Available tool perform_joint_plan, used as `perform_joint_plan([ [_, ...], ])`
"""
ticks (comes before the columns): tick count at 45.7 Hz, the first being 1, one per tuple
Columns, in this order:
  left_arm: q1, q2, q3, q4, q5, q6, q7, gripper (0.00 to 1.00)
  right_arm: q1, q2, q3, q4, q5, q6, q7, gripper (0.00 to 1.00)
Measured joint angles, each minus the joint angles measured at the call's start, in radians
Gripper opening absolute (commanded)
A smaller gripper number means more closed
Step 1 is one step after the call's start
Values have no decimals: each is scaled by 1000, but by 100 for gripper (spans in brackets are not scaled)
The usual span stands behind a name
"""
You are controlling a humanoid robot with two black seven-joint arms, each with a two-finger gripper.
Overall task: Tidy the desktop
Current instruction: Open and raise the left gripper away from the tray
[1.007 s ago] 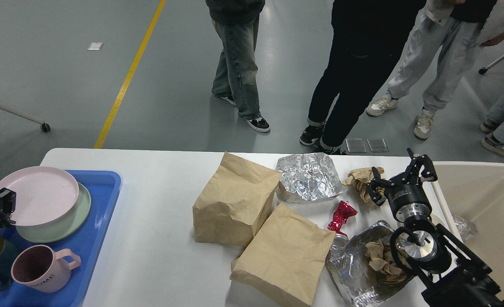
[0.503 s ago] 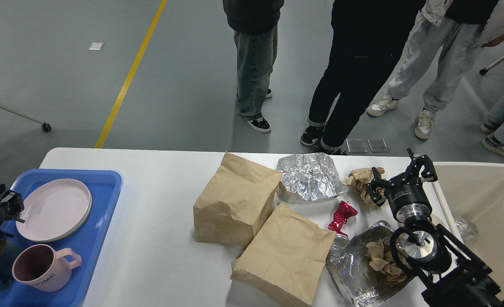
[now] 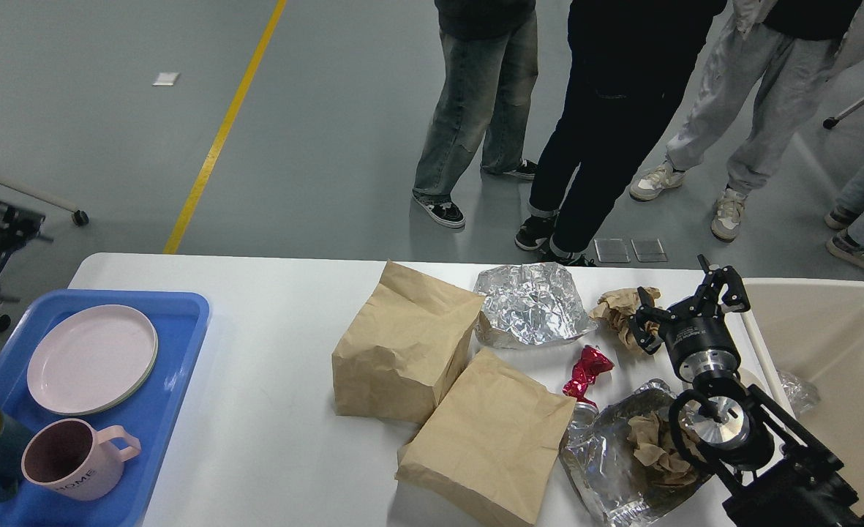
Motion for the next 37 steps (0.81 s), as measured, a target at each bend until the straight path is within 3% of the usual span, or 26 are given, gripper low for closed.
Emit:
perform_joint_plan([
  [5, -33, 3, -145, 1, 0, 0, -12, 96, 0, 0, 0, 0, 0, 0, 0, 100],
  [18, 170, -21, -879, 8, 22, 0, -36, 96, 0, 0, 0, 0, -1, 0, 0, 100],
  [24, 261, -70, -1220, 8, 27, 0, -77, 96, 1, 0, 0, 0, 0, 0, 0, 100],
  [27, 307, -112, -1328, 7, 31, 0, -115, 96, 1, 0, 0, 0, -1, 0, 0, 100],
  [35, 459, -224, -1530, 1, 46, 2, -322, 96, 1, 0, 0, 0, -1, 0, 0, 100],
  [37, 499, -255, -1587, -1, 55, 2, -347, 96, 1, 0, 0, 0, -1, 0, 0, 100],
])
